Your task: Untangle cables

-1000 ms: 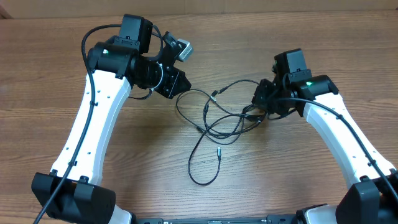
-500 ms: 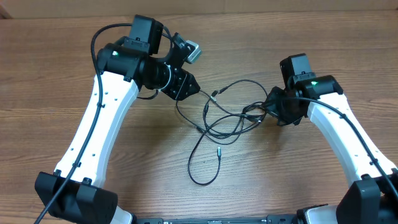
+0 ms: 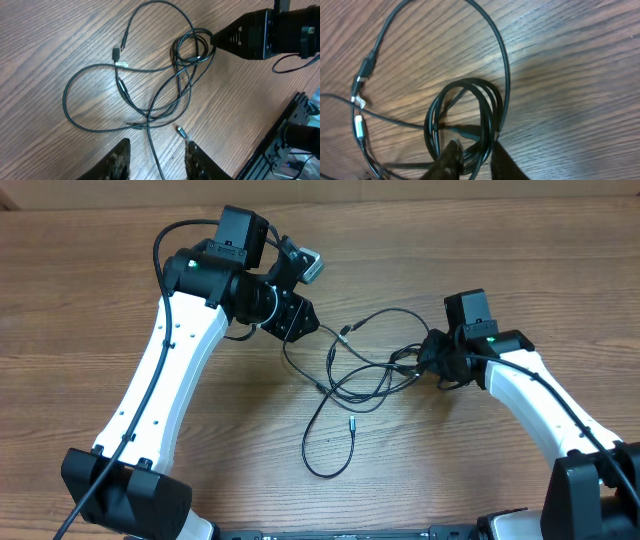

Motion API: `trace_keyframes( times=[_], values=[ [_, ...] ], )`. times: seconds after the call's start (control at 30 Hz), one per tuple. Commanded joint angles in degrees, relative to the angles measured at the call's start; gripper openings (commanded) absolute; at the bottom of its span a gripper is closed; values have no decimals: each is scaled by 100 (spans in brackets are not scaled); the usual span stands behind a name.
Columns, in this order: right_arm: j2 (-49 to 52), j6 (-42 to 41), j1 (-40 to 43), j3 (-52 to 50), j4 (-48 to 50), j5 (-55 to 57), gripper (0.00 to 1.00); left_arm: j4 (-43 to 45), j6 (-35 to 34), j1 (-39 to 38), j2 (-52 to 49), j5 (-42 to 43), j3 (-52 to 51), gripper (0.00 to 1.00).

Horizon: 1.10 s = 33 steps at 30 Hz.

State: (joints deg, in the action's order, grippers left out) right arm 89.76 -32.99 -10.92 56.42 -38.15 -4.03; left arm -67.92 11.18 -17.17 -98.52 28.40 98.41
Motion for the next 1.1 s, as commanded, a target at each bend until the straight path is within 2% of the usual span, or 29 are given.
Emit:
trace_keyframes(
  times=[0.0,0.7,0.97,1.03,1.07],
  values=[
    [7,-17,0,-103,96,50,14,-7,-116,-17,-50,-28,105,35],
    [17,-17,0,-225,50,9,9,0,-116,-17,-50,-26,105,36],
    [39,-15,0,-557,564,-323,9,0,-116,-17,-50,-28,105,36],
    [39,-15,0,-557,669,-385,8,0,-118,-17,-50,-24,105,36],
    [39,-15,0,-557,737,-402,4,0,-118,-17,-50,-26,105,36]
  ],
)
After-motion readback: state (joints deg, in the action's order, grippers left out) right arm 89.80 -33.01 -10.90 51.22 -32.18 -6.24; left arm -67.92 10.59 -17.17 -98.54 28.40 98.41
